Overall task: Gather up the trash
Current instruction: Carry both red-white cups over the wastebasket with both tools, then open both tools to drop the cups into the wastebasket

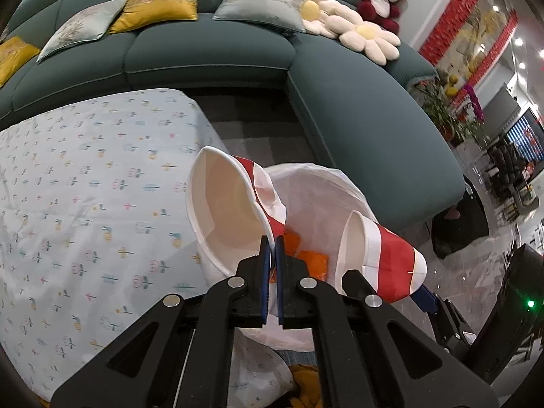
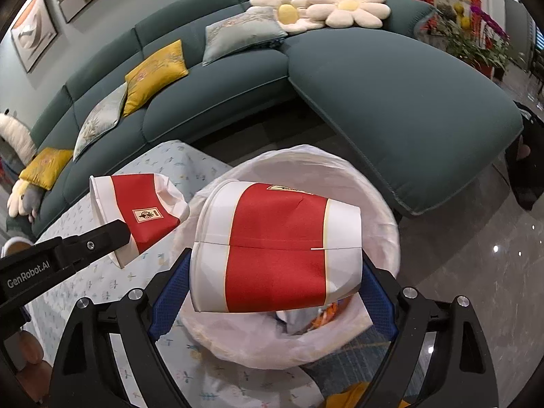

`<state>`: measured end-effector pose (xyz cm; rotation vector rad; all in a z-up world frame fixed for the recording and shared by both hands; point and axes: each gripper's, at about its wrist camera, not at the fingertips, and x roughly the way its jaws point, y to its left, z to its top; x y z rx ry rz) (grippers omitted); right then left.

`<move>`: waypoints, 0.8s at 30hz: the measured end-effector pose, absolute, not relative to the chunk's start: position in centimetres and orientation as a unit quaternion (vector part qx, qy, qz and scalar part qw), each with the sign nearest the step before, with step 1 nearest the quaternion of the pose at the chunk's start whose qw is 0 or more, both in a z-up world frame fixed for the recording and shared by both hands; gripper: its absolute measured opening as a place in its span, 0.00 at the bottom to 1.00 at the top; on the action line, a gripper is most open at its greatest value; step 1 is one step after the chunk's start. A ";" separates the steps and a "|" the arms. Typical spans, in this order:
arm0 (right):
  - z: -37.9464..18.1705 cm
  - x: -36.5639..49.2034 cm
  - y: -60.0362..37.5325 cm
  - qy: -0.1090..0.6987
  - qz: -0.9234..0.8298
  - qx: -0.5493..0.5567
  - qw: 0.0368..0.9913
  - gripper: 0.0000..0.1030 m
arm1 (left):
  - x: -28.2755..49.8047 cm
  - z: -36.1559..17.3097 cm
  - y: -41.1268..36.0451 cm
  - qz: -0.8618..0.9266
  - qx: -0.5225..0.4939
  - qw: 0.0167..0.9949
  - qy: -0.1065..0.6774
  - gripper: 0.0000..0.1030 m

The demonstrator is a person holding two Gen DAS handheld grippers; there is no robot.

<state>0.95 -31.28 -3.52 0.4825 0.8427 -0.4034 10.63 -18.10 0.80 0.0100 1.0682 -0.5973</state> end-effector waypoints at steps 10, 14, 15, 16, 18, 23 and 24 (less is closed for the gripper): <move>-3.8 0.0 -32.9 0.398 -0.200 0.242 0.862 0.83 | 10.1 0.1 -19.9 -0.285 0.011 0.810 0.512 0.04; -3.9 0.1 -33.1 0.397 -0.198 0.244 0.862 0.83 | 10.2 0.0 -19.8 -0.280 0.013 0.812 0.513 0.14; -3.9 0.1 -33.1 0.398 -0.197 0.244 0.862 0.83 | 10.3 0.0 -19.7 -0.278 0.012 0.813 0.512 0.17; -4.0 0.2 -33.1 0.398 -0.196 0.244 0.862 0.83 | 10.3 0.0 -19.5 -0.275 0.011 0.814 0.511 0.19; -4.0 0.4 -33.0 0.400 -0.195 0.243 0.862 0.84 | 10.5 0.0 -19.2 -0.270 0.011 0.816 0.510 0.23; -4.1 0.8 -32.6 0.402 -0.190 0.237 0.864 0.84 | 10.9 -0.1 -18.1 -0.257 0.006 0.821 0.509 0.29; -4.1 1.0 -32.5 0.403 -0.188 0.235 0.864 0.84 | 10.9 -0.2 -17.9 -0.255 0.005 0.821 0.510 0.29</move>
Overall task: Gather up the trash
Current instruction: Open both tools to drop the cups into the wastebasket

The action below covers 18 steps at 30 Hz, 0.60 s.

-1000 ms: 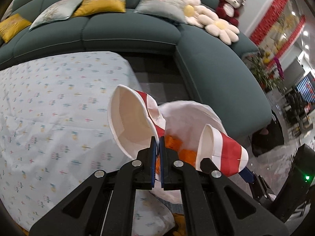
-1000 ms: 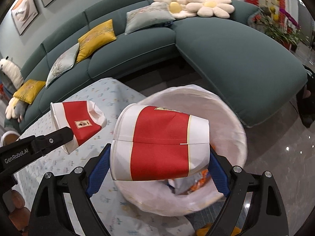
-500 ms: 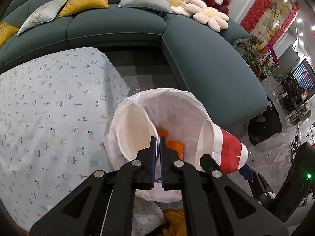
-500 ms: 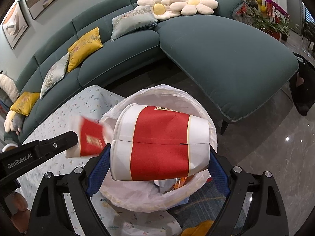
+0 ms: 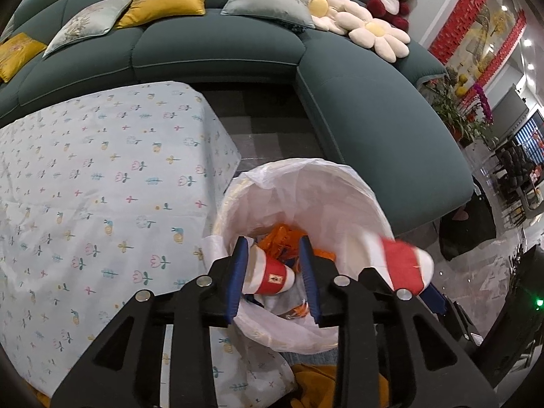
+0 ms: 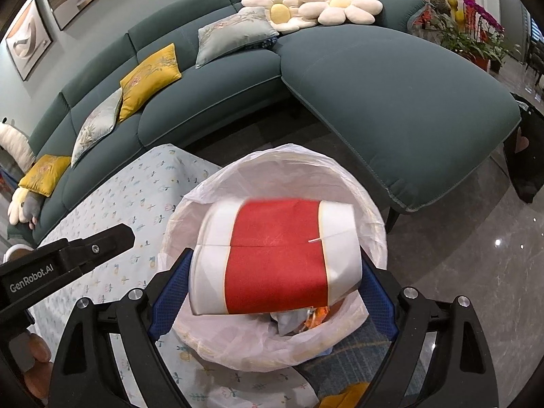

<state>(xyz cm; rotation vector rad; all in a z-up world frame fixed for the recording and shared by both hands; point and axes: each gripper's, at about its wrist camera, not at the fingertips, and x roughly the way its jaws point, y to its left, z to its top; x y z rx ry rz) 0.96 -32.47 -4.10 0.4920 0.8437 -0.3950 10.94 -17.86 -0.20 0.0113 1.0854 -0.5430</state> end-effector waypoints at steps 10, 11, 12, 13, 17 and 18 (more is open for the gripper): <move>-3.8 1.5 -31.4 0.414 -0.181 0.213 0.866 0.84 | 11.5 -0.5 -15.3 -0.230 -0.004 0.827 0.513 0.30; -3.7 1.5 -31.2 0.417 -0.181 0.209 0.866 0.84 | 11.4 -0.5 -15.0 -0.227 -0.001 0.829 0.511 0.30; -3.5 1.5 -31.0 0.419 -0.180 0.204 0.866 0.84 | 11.4 -0.5 -14.7 -0.224 0.000 0.831 0.509 0.30; -3.4 1.5 -30.8 0.420 -0.179 0.200 0.867 0.84 | 11.3 -0.4 -14.3 -0.221 0.002 0.832 0.509 0.30; -2.9 1.2 -29.8 0.429 -0.171 0.175 0.870 0.84 | 11.1 -0.2 -12.9 -0.206 -0.001 0.839 0.503 0.39; -2.8 1.1 -29.5 0.431 -0.168 0.169 0.870 0.84 | 11.1 -0.2 -12.6 -0.205 0.000 0.840 0.502 0.39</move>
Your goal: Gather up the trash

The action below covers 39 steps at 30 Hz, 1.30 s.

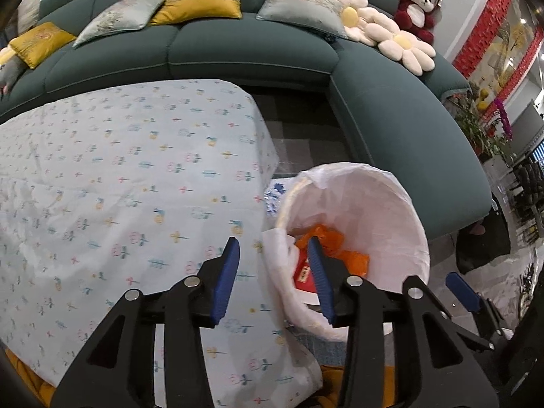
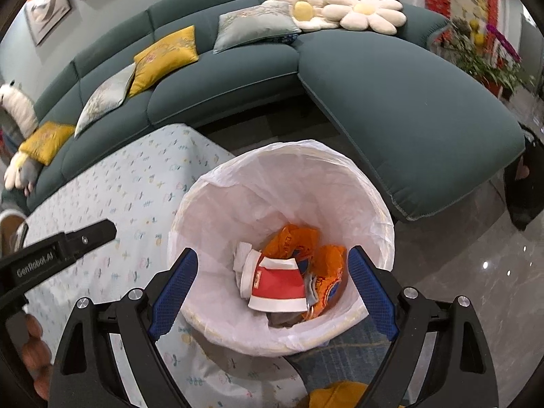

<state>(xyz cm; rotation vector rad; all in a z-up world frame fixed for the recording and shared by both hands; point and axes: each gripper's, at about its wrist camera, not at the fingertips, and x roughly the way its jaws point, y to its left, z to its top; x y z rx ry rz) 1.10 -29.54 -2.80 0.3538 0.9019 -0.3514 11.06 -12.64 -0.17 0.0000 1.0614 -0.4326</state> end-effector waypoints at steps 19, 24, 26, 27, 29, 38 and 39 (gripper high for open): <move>-3.4 -2.7 -24.7 0.456 -0.143 0.089 0.874 0.84 | 7.6 -1.9 -7.9 -0.146 0.050 0.855 0.494 0.58; -3.8 -3.4 -24.5 0.455 -0.143 0.083 0.875 0.93 | 6.8 -2.6 -7.8 -0.134 0.066 0.858 0.492 0.68; -3.9 -3.6 -24.6 0.456 -0.144 0.087 0.874 0.93 | 6.5 -2.9 -7.8 -0.128 0.070 0.858 0.492 0.69; -3.9 -3.6 -24.7 0.456 -0.146 0.088 0.874 0.93 | 6.4 -3.0 -7.8 -0.127 0.070 0.857 0.494 0.69; -3.8 -3.8 -24.9 0.454 -0.147 0.092 0.874 0.93 | 6.2 -3.3 -7.9 -0.124 0.072 0.856 0.496 0.69; -3.9 -3.9 -25.0 0.460 -0.144 0.096 0.871 0.93 | 5.4 -3.6 -8.9 -0.121 0.093 0.861 0.486 0.77; -3.8 -3.9 -25.0 0.460 -0.144 0.096 0.871 0.93 | 5.3 -3.6 -9.0 -0.120 0.094 0.862 0.483 0.77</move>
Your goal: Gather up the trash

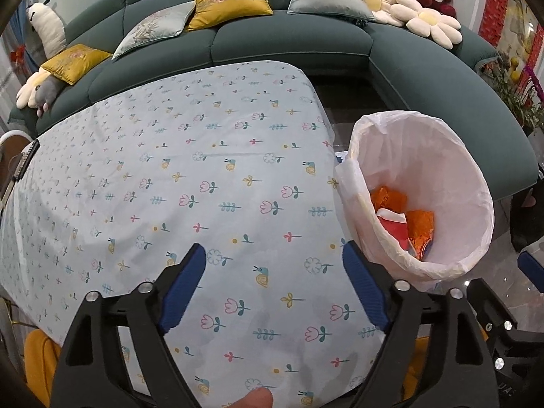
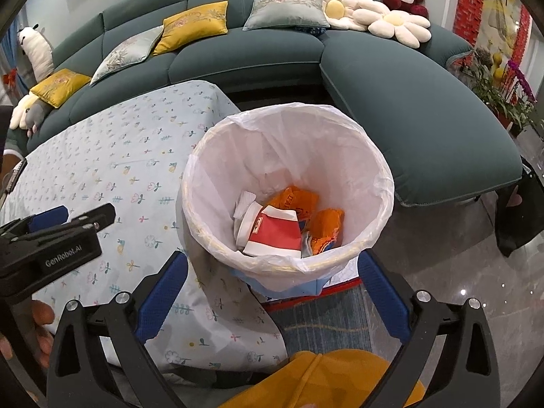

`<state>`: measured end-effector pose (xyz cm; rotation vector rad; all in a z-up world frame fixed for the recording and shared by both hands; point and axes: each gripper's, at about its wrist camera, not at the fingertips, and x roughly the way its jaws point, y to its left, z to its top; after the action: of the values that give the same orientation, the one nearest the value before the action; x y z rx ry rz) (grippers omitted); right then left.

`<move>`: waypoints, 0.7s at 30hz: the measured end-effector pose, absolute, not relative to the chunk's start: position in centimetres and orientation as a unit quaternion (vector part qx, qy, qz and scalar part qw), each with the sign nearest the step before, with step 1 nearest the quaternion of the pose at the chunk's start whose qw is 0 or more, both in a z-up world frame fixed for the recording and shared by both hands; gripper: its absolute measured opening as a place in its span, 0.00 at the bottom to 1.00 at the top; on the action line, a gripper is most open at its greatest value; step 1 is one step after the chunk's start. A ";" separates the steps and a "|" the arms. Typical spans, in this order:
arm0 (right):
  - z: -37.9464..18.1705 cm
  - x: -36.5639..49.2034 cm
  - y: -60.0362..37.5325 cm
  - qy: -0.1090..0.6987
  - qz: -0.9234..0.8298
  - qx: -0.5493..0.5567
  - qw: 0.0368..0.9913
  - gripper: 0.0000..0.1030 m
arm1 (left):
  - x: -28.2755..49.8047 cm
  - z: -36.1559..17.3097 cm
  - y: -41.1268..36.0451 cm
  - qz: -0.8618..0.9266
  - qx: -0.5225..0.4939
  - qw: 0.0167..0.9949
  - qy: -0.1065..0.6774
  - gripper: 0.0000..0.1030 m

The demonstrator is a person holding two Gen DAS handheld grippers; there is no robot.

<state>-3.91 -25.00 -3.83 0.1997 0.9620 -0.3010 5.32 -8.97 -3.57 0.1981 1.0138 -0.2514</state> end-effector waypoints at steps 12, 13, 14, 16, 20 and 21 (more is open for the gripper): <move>-4.3 -3.7 -24.8 0.467 -0.142 0.091 0.868 0.93 | 4.9 -4.2 -9.7 -0.119 0.112 0.861 0.481 0.82; -4.4 -3.7 -24.9 0.468 -0.141 0.091 0.868 0.93 | 4.9 -4.2 -9.7 -0.118 0.112 0.862 0.480 0.82; -4.5 -3.7 -24.8 0.468 -0.141 0.091 0.868 0.93 | 4.9 -4.2 -9.7 -0.118 0.111 0.862 0.480 0.82; -4.5 -3.6 -24.9 0.468 -0.140 0.091 0.868 0.93 | 4.9 -4.3 -9.8 -0.118 0.111 0.862 0.480 0.82; -4.6 -3.6 -24.7 0.470 -0.140 0.086 0.868 0.93 | 4.8 -4.3 -9.9 -0.118 0.113 0.862 0.479 0.82; -4.6 -3.6 -24.7 0.470 -0.140 0.085 0.868 0.93 | 4.8 -4.3 -9.9 -0.118 0.114 0.863 0.479 0.82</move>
<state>-3.60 -24.70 -4.58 0.1777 0.9829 -0.2926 4.78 -9.89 -4.28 0.2387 1.0035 -0.2474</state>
